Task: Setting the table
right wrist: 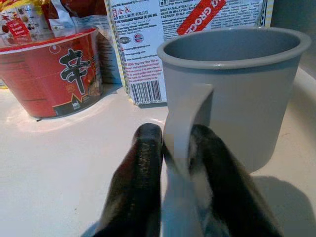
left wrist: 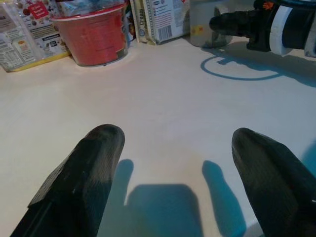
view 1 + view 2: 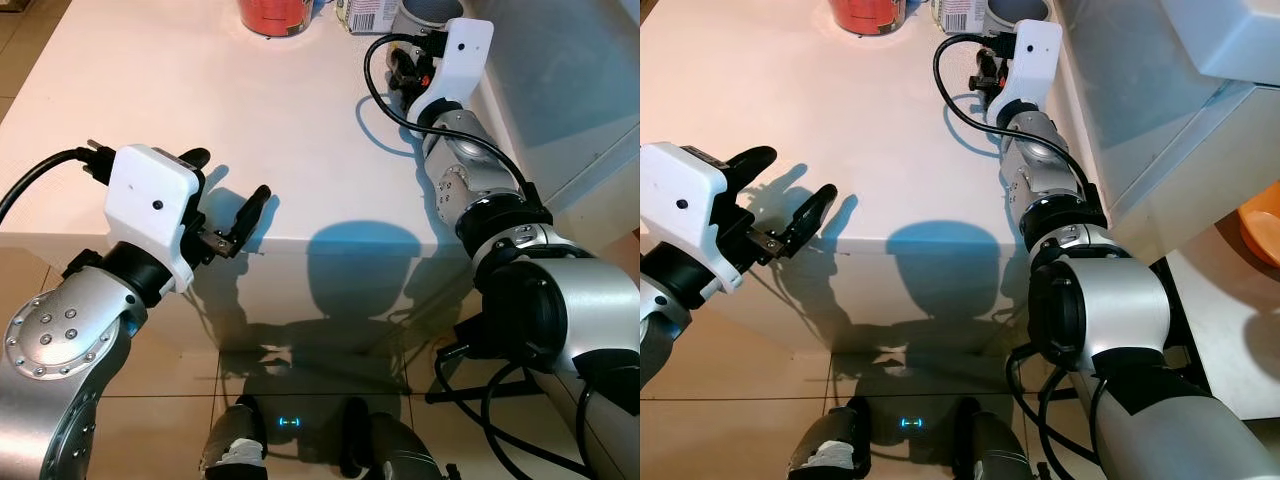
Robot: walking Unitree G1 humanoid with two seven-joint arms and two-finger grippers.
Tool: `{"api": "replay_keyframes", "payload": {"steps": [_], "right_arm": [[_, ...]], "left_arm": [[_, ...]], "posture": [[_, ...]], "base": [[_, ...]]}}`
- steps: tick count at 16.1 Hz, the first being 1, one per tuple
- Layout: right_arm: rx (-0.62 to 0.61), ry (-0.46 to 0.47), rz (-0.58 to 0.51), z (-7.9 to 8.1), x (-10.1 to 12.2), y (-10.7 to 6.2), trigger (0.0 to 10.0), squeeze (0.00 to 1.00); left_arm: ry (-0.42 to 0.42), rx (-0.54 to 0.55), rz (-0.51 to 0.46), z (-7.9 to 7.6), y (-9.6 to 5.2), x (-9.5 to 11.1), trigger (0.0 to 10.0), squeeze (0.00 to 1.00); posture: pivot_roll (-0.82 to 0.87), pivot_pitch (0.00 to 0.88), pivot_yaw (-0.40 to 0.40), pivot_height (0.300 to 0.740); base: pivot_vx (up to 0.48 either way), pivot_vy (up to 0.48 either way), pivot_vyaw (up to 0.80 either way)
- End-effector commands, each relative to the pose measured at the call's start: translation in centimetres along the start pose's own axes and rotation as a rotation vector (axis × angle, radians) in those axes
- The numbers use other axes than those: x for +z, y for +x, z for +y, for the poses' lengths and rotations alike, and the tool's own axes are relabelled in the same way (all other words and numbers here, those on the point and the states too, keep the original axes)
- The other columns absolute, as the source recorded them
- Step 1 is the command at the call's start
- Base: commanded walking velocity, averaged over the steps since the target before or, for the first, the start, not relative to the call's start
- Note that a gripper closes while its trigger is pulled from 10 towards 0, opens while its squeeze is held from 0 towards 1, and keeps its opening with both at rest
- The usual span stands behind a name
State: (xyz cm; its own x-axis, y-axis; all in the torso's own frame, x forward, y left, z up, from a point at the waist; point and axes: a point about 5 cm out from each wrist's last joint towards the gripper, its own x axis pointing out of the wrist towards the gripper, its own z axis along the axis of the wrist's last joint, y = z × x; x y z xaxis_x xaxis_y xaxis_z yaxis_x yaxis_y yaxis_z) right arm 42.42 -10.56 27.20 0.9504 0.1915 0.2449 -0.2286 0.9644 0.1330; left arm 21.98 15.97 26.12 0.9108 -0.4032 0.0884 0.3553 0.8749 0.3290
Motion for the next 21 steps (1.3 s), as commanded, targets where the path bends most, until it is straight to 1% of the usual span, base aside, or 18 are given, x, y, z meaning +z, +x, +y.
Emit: {"api": "replay_keyframes", "payload": {"steps": [1, 6, 9, 12, 13, 14, 15, 16, 17, 18, 19, 21], "right_arm": [[-0.001, -0.002, 0.003, -0.1, 0.4, 0.1, 0.0, 0.00], [0.004, 0.001, 0.002, -0.2, 0.3, 0.1, 0.0, 0.00], [0.021, 0.009, -0.008, -0.2, 0.1, 0.0, 0.0, 0.00], [0.187, -0.006, -0.080, 1.8, 0.4, -0.1, 0.0, 0.00], [0.215, -0.007, -0.093, 2.1, 0.4, -0.2, 0.0, 0.00], [0.272, -0.008, -0.121, 2.8, 0.5, -0.3, 0.0, 0.00], [0.300, 0.005, -0.130, 3.2, 0.4, -0.4, 0.0, 0.00], [0.341, 0.007, -0.153, 3.7, 0.4, -0.6, 0.0, 0.00], [0.406, 0.034, -0.184, 4.5, 0.3, -0.9, 0.0, 0.00], [0.443, 0.017, -0.205, 4.9, 0.1, -1.2, 0.0, 0.00], [0.512, 0.015, -0.246, 5.6, -0.7, -2.2, 0.0, 0.00], [0.527, 0.000, -0.263, 5.9, -1.4, -3.1, 0.0, 0.00]], "left_arm": [[0.011, -0.005, -0.009, -0.2, -0.4, 0.3, 10.0, 0.00], [0.017, -0.004, -0.008, -0.1, -0.4, 0.3, 10.0, 0.00], [0.013, 0.001, -0.011, 0.0, -0.1, 0.1, 10.0, 0.00], [0.018, 0.074, 0.015, 0.7, 0.9, -1.0, 10.0, 0.00], [0.021, 0.084, 0.022, 0.9, 1.0, -1.3, 10.0, 0.00], [0.020, 0.103, 0.024, 1.0, 1.4, -1.7, 10.0, 0.00], [0.018, 0.117, 0.027, 1.3, 1.9, -2.1, 10.0, 0.00], [0.014, 0.130, 0.025, 1.3, 2.0, -2.2, 10.0, 0.00], [0.016, 0.152, 0.027, 1.5, 2.2, -2.6, 10.0, 0.00], [0.013, 0.166, 0.024, 1.5, 2.3, -2.8, 10.0, 0.00], [-0.008, 0.229, 0.013, 1.8, 2.9, -3.3, 10.0, 0.00], [-0.016, 0.243, 0.019, 1.7, 3.6, -4.0, 10.0, 0.00]], "posture": [[0.28, 0.288, -0.090, 0.740], [0.29, 0.273, -0.089, 0.740], [0.26, 0.248, -0.089, 0.740], [0.21, 0.193, -0.092, 0.740], [0.20, 0.187, -0.092, 0.740], [0.18, 0.165, -0.094, 0.740], [0.17, 0.141, -0.095, 0.740], [0.16, 0.126, -0.095, 0.740], [0.15, 0.101, -0.091, 0.740], [0.15, 0.090, -0.090, 0.740], [0.13, 0.057, -0.078, 0.740], [0.10, 0.024, -0.065, 0.740]], "base": [[0.000, 0.000, 0.00], [0.000, 0.000, 0.00], [0.000, 0.000, 0.00], [0.000, 0.000, 0.00], [0.000, 0.000, 0.00], [0.000, 0.000, 0.00], [0.000, 0.000, 0.00], [0.000, 0.000, 0.00], [0.000, 0.000, 0.00], [0.000, 0.000, 0.00], [0.000, 0.000, 0.00], [0.000, 0.000, 0.00]]}}
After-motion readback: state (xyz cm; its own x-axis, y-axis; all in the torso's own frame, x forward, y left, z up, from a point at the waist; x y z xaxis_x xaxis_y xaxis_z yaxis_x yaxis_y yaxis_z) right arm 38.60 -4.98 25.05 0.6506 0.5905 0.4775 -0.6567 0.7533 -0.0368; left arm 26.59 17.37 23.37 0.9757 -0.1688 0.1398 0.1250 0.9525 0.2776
